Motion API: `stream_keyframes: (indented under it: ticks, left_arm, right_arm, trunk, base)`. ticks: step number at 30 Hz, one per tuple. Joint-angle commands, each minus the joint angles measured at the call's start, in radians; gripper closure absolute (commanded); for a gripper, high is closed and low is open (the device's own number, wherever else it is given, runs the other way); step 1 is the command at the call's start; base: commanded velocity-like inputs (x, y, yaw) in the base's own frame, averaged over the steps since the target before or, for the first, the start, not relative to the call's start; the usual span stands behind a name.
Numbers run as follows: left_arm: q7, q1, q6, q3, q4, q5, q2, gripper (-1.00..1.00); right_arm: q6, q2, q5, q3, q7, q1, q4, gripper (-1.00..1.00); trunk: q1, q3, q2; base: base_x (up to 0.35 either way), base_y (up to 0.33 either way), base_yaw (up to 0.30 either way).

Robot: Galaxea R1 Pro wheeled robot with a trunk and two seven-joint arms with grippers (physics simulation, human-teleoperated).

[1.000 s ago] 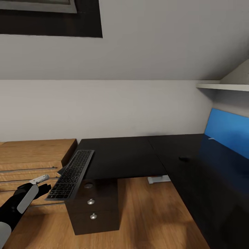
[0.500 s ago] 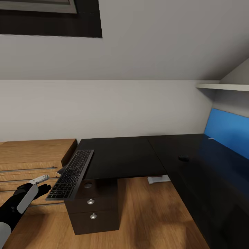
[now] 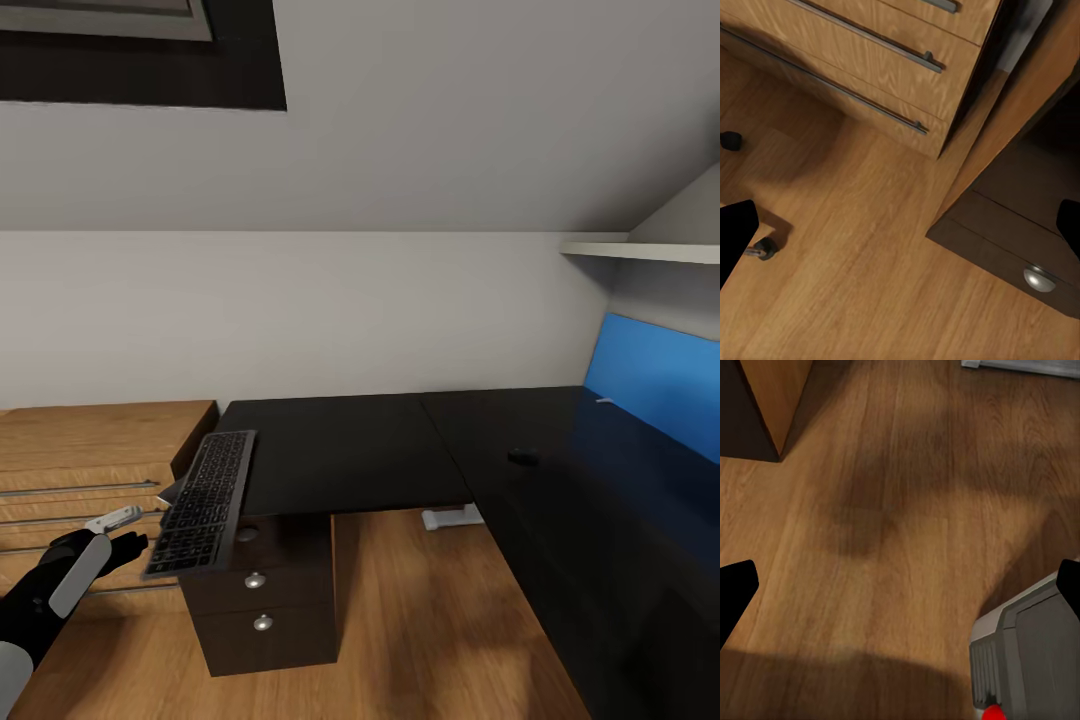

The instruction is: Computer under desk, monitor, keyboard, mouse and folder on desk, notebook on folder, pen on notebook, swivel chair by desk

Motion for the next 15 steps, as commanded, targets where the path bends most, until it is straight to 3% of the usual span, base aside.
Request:
stream_keyframes:
  ticks: [1, 15]
  left_arm:
    - [0.010, -0.001, 0.001, -0.005, -0.001, 0.010, 0.001, -1.00]
    - [0.010, -0.001, 0.000, -0.005, 0.001, 0.014, 0.001, -1.00]
  right_arm:
    - [-0.004, 0.000, -0.007, 0.009, -0.001, -0.001, 0.002, -1.00]
    - [-0.004, 0.000, -0.007, 0.008, -0.001, -0.001, 0.002, -1.00]
  trunk:
    - [0.000, -0.001, -0.001]
    - [0.000, -0.001, -0.001]
  base:
    - [-0.001, -0.007, 0.000]
    - [-0.020, -0.044, 0.000]
